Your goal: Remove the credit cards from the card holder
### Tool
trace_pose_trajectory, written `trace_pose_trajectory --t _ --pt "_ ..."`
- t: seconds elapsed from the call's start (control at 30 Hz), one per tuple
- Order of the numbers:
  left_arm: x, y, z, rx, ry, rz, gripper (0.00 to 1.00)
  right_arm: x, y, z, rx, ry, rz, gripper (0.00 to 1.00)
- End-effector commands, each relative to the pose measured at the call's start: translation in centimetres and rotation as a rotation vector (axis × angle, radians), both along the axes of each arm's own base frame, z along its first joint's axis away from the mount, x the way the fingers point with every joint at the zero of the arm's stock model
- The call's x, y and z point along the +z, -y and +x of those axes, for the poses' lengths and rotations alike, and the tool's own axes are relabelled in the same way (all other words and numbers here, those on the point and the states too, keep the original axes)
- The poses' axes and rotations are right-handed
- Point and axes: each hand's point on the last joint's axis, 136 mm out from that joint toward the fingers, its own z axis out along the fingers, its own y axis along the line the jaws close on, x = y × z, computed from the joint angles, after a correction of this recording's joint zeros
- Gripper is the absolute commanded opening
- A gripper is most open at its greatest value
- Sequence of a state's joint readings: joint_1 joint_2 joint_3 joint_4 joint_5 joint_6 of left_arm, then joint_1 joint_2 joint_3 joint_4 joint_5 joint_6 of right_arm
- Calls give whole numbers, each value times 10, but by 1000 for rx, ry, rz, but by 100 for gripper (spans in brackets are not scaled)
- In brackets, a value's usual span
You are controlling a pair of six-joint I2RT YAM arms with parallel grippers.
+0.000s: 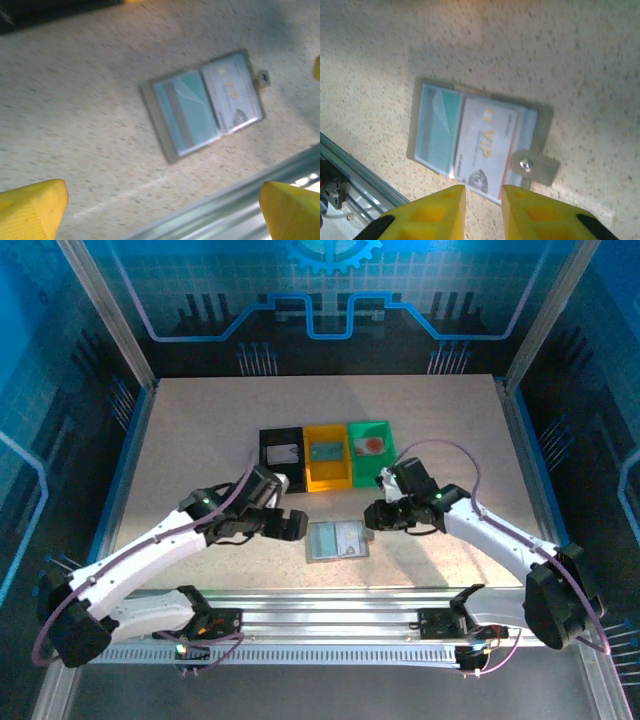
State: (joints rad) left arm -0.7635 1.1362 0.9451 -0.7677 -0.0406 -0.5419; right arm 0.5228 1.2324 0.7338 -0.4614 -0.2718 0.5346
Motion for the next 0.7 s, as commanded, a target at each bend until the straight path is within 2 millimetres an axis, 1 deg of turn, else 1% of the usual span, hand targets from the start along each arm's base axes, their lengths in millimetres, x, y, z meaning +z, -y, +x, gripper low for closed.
trace_pose_trajectory --t 0.0,0.13,0.23,0.37,0.53,0.67 --pt "-3 37 -8 48 -94 -141 99 3 -10 3 -3 34 71 22" --pt "-17 67 -11 56 -139 -175 99 -11 -8 -1 -8 5 56 18" --pt "-27 81 -11 69 -159 -181 96 -18 -8 -2 -12 -7 53 16" --pt "-40 88 -9 105 -186 -193 93 -28 -7 -2 -22 -20 45 16" --pt "-52 92 -6 146 -204 -214 89 -43 -6 0 -31 -41 22 15" --pt "-61 92 -3 176 -211 -210 84 -50 -6 0 -26 -52 17 14"
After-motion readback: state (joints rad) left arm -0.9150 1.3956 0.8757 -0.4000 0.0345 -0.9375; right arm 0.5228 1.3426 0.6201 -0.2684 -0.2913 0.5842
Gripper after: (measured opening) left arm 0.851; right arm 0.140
